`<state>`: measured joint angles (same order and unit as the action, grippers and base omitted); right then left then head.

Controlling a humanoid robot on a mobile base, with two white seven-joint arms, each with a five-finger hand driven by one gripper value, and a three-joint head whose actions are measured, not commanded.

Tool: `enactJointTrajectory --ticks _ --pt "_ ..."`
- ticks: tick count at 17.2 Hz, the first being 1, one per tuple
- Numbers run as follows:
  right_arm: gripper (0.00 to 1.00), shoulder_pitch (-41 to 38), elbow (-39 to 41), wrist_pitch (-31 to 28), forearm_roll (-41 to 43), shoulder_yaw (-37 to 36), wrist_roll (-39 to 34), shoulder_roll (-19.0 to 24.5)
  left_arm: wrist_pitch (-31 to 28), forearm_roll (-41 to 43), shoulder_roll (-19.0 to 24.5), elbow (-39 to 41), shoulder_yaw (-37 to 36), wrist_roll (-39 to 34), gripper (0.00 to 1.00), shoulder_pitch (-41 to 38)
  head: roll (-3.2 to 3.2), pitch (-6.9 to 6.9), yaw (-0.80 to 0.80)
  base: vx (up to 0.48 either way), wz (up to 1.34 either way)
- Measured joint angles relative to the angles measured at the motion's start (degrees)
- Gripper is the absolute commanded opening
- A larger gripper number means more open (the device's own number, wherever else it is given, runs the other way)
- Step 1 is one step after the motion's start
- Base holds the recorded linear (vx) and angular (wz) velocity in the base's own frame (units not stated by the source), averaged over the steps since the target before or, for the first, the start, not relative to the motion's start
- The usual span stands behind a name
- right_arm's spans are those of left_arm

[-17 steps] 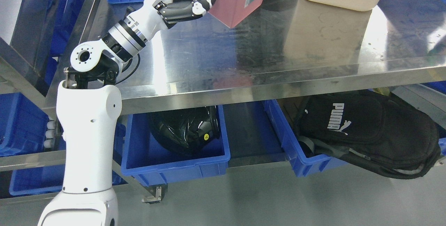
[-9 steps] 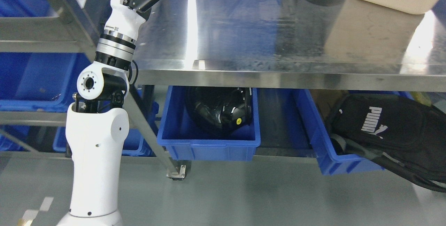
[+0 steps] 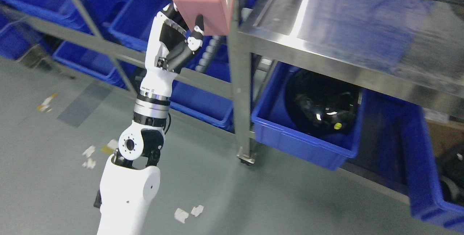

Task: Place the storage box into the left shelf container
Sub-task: 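Hold the pink box aloft in the left hand while turning toward the rack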

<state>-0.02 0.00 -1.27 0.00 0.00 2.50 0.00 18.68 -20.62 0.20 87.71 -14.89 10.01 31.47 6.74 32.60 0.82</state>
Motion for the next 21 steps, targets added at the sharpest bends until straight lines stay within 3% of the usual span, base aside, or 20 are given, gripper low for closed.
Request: enactJointTrajectory --ticks 6,11,21 --pt "1.00 0.0 0.0 0.0 0.0 0.0 0.4 0.0 4.3 -0.1 -0.1 1.7 -2.0 1.3 0.05 -10.9 0.00 0.03 0.00 0.063 1.55" --pt "1.00 0.0 0.0 0.0 0.0 0.0 0.1 0.0 6.6 -0.2 -0.1 2.6 -1.0 1.9 0.06 -18.6 0.00 0.04 0.00 0.286 1.12" --pt "1.00 0.0 0.0 0.0 0.0 0.0 -0.1 0.0 10.7 -0.2 -0.2 3.3 2.8 3.5 0.06 -27.6 0.00 0.04 0.00 0.429 0.10"
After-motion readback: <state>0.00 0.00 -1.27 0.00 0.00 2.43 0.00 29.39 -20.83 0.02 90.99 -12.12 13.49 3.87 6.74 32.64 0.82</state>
